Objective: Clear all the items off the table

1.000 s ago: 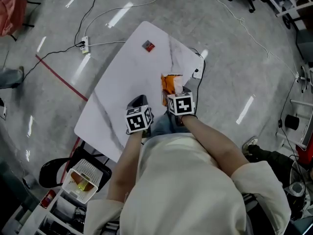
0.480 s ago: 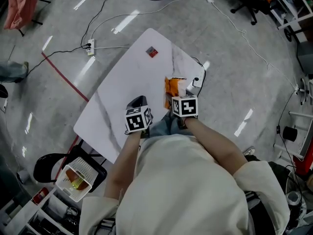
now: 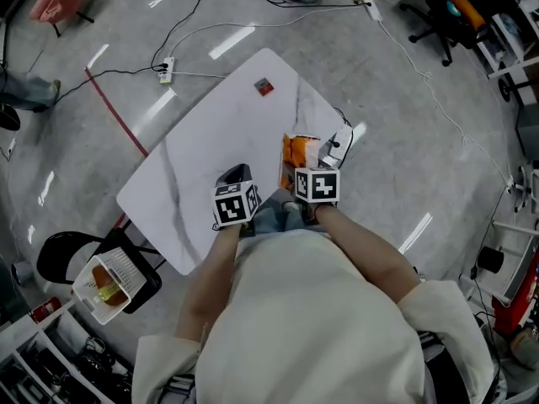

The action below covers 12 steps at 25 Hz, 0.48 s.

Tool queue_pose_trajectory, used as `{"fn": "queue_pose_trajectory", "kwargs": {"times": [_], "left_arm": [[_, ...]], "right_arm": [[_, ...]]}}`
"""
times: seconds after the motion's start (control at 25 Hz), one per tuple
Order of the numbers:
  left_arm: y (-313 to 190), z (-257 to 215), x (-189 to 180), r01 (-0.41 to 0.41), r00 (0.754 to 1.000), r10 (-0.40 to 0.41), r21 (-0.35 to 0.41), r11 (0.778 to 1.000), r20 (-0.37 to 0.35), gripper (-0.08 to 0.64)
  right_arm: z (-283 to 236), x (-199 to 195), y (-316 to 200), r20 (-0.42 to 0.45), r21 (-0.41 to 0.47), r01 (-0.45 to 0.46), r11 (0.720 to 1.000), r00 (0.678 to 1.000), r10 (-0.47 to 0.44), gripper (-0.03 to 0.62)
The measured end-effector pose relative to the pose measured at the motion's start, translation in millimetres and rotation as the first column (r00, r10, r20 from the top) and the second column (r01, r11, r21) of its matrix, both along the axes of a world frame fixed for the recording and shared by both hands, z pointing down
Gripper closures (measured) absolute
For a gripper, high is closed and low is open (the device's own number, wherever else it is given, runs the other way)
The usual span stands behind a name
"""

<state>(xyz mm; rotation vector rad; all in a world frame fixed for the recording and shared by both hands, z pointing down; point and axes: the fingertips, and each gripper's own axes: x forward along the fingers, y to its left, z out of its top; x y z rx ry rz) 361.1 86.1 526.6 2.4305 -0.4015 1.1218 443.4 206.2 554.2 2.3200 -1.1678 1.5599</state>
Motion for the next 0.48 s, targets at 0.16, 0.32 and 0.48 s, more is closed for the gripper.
{"fn": "queue_pose_trajectory", "kwargs": {"times": [0.16,0.32,0.48], "left_arm": [[27.9,-0.5,-11.7,0.035,0.999,-0.035,-0.011,0.999,0.003,0.551],[54.5,-3.0,-21.0,0.06,0.998,-0.06,-0.011,0.998,0.002,0.551],[71.7,-6.5,-31.0,0.087,0.996,-0.087,-0.001,0.996,-0.007,0.551]], "right_arm": [[-5.5,-4.4,19.7,-0.007,-0.004,0.027,1.0,1.0,-0.027,0.302],[-5.1,-11.6,35.6,-0.003,0.016,0.058,0.998,0.998,-0.058,0.302],[-6.5,-17.4,47.2,-0.024,0.014,0.102,0.995,0.995,-0.102,0.302]]}}
